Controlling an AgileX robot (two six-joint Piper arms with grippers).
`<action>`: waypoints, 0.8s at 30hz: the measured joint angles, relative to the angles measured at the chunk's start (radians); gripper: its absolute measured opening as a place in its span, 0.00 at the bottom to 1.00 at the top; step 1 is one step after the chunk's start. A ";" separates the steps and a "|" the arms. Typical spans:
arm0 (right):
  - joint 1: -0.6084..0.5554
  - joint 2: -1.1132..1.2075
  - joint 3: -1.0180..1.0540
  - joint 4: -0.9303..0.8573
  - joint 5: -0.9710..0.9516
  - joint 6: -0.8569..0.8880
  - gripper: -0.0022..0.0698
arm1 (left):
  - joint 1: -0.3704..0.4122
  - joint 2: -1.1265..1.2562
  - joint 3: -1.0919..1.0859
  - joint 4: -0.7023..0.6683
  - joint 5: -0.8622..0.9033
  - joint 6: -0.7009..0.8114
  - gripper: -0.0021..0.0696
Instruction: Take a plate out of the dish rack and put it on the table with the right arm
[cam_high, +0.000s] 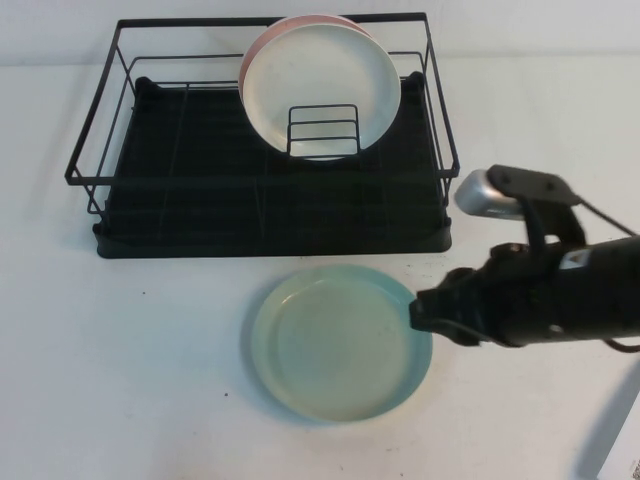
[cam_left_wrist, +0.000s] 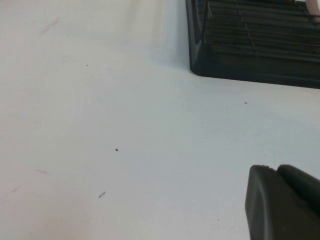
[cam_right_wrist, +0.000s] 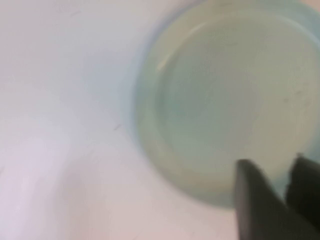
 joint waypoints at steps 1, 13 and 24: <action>0.002 -0.039 0.000 -0.007 0.026 -0.006 0.19 | 0.000 0.000 0.000 0.000 0.000 0.000 0.02; 0.002 -0.416 0.077 -0.157 0.257 -0.021 0.01 | 0.000 0.000 0.000 0.000 0.000 0.000 0.02; 0.002 -0.529 0.131 -0.236 0.391 -0.023 0.00 | 0.000 0.000 0.000 0.000 0.000 0.000 0.02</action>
